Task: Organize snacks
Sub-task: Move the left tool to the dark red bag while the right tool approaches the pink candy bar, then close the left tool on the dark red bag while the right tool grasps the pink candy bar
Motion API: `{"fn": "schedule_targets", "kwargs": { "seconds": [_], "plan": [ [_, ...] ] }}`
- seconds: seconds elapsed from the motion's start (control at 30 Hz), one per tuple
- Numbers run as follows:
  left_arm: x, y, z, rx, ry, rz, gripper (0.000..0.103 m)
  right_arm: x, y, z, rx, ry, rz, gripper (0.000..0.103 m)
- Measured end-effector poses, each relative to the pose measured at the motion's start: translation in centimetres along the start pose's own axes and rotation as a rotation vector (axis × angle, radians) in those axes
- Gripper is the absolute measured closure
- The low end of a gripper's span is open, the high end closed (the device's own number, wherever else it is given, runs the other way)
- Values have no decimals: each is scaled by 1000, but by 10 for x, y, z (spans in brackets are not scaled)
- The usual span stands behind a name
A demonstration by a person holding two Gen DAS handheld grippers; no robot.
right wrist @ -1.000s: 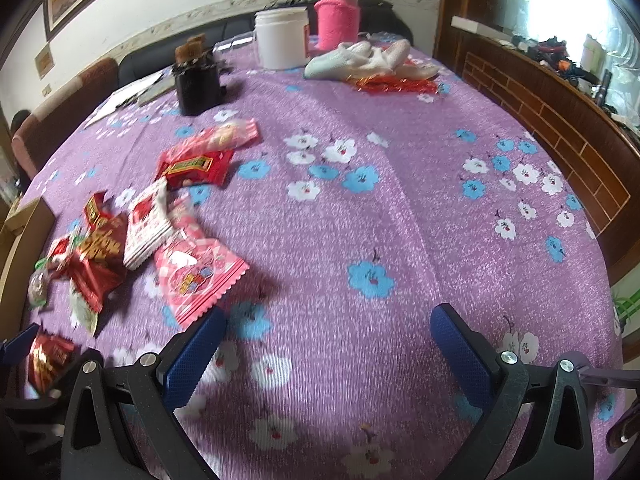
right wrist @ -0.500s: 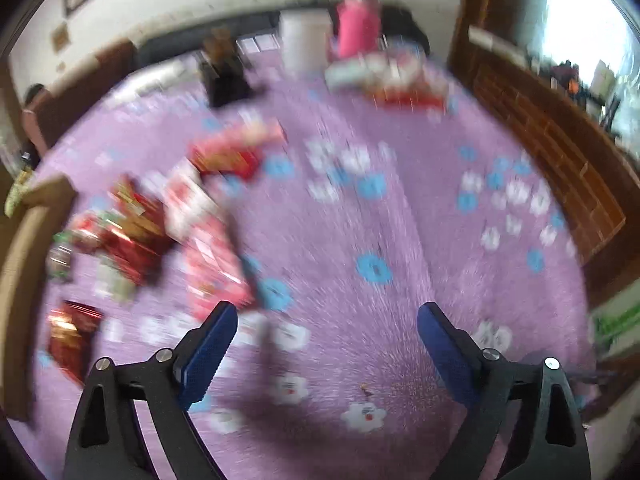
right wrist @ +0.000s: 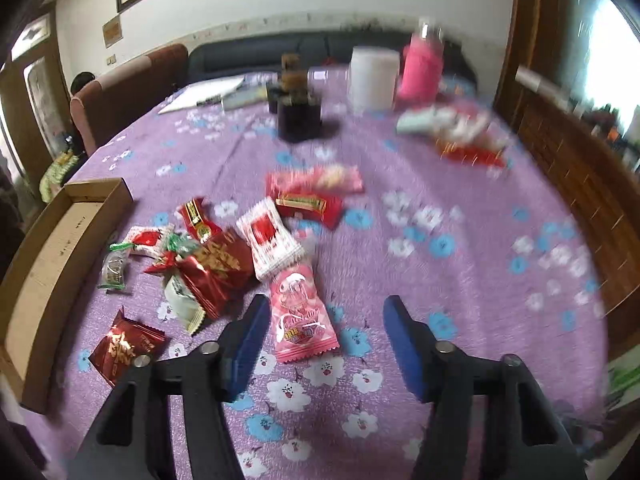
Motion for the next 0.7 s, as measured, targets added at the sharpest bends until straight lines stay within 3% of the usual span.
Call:
{"fn": "schedule_targets", "kwargs": {
  "seconds": [0.3, 0.37, 0.43, 0.47, 0.67, 0.7],
  "plan": [
    [55, -19, 22, 20, -26, -135, 46, 31, -5, -16, -25, 84, -21, 44],
    [68, -25, 22, 22, -17, -168, 46, 32, -5, -17, -37, 68, -9, 65],
    [80, -24, 22, 30, 2, -186, 46, 29, -7, -18, -34, 79, -13, 73],
    [83, -24, 23, 36, 11, -192, 46, 27, -9, -18, -28, 89, -16, 81],
    [104, -32, 25, 97, 90, -229, 48, 15, -20, -11, 5, 127, -21, 82],
    [105, -32, 24, 97, 92, -237, 62, 14, -22, -10, 14, 141, -24, 83]
  ]
}}
Point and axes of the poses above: each gripper's, at about its wrist camera, not at the fingertips, and x roughly the way its jaws point, z to its right, y to its top, the point moved 10 cm from there along x, roughly the way its jaws point, and after that the axes turned 1 degree about -y, right-handed, at the moved point
